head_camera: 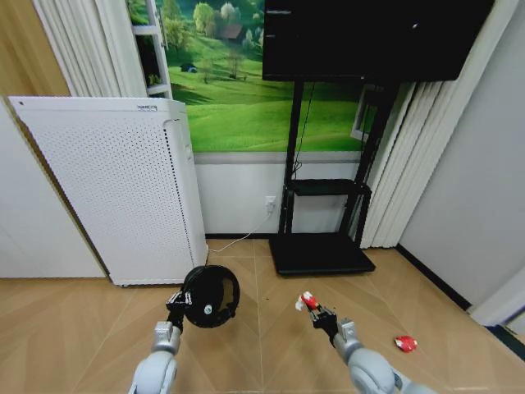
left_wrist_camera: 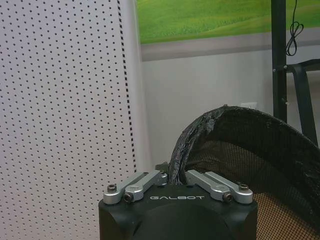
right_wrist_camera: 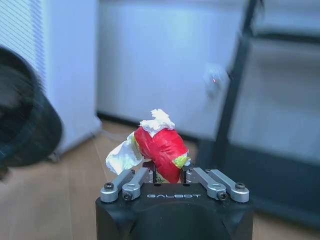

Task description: Pick up the trash bin and place the garbage on the floor into it.

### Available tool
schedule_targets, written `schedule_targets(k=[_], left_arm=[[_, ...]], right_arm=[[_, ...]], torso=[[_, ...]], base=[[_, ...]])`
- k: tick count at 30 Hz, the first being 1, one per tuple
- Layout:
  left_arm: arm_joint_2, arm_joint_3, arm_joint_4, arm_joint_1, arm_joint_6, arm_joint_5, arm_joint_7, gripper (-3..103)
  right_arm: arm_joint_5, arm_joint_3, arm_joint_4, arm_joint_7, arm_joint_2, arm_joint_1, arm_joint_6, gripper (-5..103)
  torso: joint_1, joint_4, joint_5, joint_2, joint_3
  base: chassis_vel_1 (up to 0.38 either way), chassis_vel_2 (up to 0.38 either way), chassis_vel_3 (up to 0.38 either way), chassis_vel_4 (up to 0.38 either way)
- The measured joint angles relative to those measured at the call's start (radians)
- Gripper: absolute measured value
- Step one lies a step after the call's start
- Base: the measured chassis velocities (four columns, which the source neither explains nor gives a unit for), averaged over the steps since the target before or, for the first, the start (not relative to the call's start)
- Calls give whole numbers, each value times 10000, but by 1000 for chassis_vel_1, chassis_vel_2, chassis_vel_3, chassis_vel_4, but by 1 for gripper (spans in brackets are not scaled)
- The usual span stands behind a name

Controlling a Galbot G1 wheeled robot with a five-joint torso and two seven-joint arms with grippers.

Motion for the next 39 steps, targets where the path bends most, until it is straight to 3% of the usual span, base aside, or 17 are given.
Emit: schedule_targets(k=[4,12,26,35,38,39], left_arm=[[-34,216,54,-112,32,28,-9,5],[-366,779,574,-453,10,240,-27,5],[-986,1775,1432,-1060,-71,738,-75,5],[-985,1816,1380,-889,-73,767,-81,5],[-978,1781,1348,-795,-81,767,-82,5],[-978,1781,1348,-795,-81,767,-82,5]], right_arm=[[-1153,-154,101,-716,148,81,1047,24],[-1735,-818,-733,-1731,739,860,2172,24],[-1836,-2234,-1745,-2092,1690,1788,2766,24],[-1735,-3113,-2582,-2032,2224,2499,2567,20],[-1711,-3276,-2727,-2025,2319,2631,2410,34],[-1711,-3276,-2727,-2025,2319,2631,2410,34]], torso=[[0,-2,1,-1,0],[0,2,2,0,0],[0,-1,0,-1,0],[0,1,0,0,0],[0,0,0,-1,0],[0,0,0,-1,0]], base=[[0,0,0,0],[0,0,0,0],[0,0,0,0],[0,0,0,0],[0,0,0,0],[0,0,0,0]])
